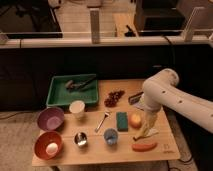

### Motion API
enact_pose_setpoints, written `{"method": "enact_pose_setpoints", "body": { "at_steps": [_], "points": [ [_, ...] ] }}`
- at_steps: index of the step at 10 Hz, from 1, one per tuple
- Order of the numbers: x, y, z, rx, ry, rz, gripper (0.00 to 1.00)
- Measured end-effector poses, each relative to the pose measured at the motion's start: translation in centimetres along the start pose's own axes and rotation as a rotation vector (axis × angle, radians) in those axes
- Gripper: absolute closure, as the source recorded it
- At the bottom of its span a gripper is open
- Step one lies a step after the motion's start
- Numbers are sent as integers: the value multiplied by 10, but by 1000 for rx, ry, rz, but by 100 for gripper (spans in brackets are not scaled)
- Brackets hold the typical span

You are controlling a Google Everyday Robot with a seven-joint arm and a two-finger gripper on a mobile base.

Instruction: Wipe tray with sponge

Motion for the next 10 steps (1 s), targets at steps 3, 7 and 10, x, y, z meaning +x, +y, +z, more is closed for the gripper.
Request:
{"method": "enact_pose_setpoints", "body": {
  "at_steps": [3, 7, 10],
  "points": [
    [-6, -8, 6, 3, 5, -60, 20],
    [-20, -24, 17, 7, 4, -154, 20],
    [-26, -32, 24, 10, 1, -214, 20]
  ]
}}
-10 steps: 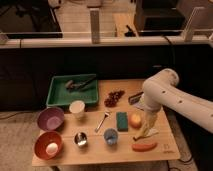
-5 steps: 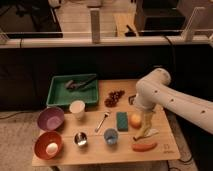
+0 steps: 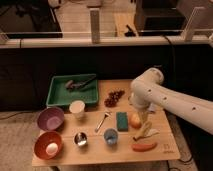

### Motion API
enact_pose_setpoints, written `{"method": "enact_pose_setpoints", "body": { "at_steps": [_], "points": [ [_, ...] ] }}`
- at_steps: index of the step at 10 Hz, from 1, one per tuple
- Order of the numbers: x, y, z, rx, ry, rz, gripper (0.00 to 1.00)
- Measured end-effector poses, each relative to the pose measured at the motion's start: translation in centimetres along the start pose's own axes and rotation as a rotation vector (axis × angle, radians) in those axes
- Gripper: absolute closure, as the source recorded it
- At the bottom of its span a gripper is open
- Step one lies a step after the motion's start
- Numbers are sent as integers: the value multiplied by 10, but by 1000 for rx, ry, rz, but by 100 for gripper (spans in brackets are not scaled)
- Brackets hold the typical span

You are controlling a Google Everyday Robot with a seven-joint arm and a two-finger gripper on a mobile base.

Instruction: Wipe tray with sponge

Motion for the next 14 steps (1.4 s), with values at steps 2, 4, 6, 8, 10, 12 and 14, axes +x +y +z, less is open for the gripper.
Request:
{"method": "enact_pose_setpoints", "body": {
  "at_steps": [2, 4, 6, 8, 10, 12, 14],
  "points": [
    [-3, -6, 5, 2, -3, -37, 20],
    [-11, -14, 11, 6, -12, -80, 20],
    [-12, -16, 16, 10, -17, -101, 20],
    [-18, -23, 22, 15, -29, -128, 20],
    [-20, -26, 27, 21, -38, -153, 20],
    [-22, -27, 32, 26, -47, -169, 20],
    [-28, -30, 37, 33, -57, -193, 20]
  ]
}}
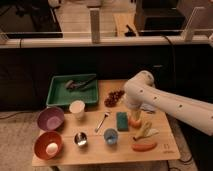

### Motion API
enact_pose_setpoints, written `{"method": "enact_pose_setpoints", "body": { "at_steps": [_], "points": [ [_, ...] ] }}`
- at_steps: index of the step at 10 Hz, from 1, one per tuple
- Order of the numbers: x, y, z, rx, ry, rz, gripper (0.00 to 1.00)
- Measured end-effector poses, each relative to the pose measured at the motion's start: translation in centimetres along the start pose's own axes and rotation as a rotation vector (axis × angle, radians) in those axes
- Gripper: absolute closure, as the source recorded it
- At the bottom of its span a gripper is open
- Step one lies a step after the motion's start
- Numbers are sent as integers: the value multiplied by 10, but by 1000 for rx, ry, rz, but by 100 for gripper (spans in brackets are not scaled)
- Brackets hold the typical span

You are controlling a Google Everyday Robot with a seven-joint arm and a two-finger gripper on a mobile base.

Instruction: Wipe tray with sponge

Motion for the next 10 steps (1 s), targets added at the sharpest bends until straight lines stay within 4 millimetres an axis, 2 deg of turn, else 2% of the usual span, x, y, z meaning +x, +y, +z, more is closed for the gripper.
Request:
{"method": "enact_pose_setpoints", "body": {
  "at_steps": [10],
  "points": [
    [-12, -2, 27, 13, -35, -103, 20]
  ]
}}
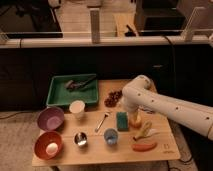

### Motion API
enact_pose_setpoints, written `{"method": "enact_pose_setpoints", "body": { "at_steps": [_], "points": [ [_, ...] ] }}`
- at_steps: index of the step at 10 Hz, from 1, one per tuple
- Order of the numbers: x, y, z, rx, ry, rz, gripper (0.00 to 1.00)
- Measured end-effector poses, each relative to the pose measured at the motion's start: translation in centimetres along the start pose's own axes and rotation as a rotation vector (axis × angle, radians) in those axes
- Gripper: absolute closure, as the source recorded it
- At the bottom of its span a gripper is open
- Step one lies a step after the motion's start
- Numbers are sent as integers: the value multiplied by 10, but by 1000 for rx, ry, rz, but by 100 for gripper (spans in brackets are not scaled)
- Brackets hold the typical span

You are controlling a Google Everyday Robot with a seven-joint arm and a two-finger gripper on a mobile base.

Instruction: Wipe tray with sponge

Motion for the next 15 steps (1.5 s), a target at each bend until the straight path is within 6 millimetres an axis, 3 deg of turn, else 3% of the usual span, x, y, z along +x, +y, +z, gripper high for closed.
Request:
{"method": "enact_pose_setpoints", "body": {
  "at_steps": [8, 15],
  "points": [
    [-8, 0, 26, -18, -37, -56, 20],
    [-10, -4, 16, -70, -92, 169, 20]
  ]
}}
